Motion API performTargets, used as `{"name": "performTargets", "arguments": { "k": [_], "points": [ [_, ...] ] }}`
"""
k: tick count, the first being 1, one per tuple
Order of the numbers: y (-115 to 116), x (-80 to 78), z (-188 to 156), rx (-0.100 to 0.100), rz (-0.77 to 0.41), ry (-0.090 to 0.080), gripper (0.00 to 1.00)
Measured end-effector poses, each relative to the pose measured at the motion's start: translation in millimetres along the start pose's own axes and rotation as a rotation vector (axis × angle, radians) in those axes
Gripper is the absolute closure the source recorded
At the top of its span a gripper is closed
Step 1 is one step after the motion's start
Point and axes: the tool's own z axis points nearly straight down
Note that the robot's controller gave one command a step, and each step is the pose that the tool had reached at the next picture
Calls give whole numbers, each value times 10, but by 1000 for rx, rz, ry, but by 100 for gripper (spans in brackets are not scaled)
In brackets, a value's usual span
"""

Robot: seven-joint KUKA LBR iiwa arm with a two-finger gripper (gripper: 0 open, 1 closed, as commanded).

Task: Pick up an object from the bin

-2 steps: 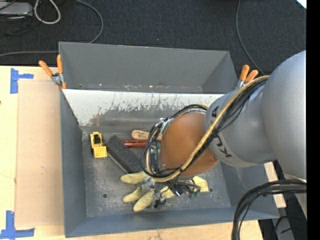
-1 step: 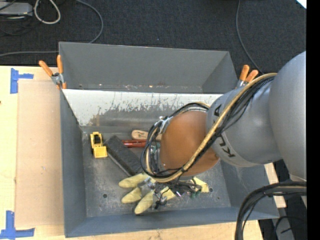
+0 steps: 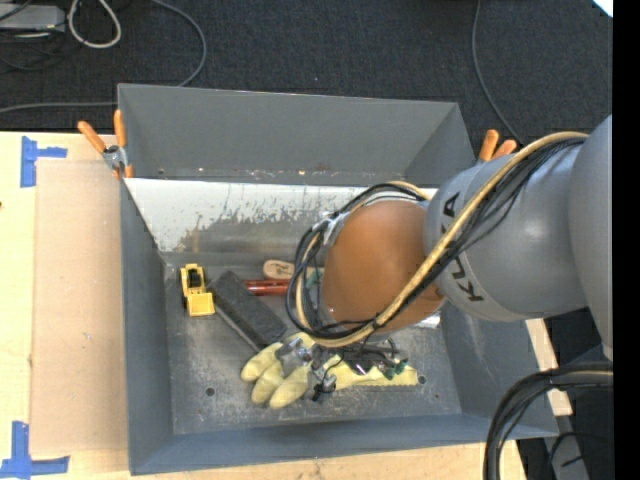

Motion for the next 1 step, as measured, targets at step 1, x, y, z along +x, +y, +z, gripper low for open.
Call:
{"name": "performTargets", "arguments": {
  "k": [1],
  "points": [
    [-51, -74, 150, 3, -5, -3, 100]
  ]
}}
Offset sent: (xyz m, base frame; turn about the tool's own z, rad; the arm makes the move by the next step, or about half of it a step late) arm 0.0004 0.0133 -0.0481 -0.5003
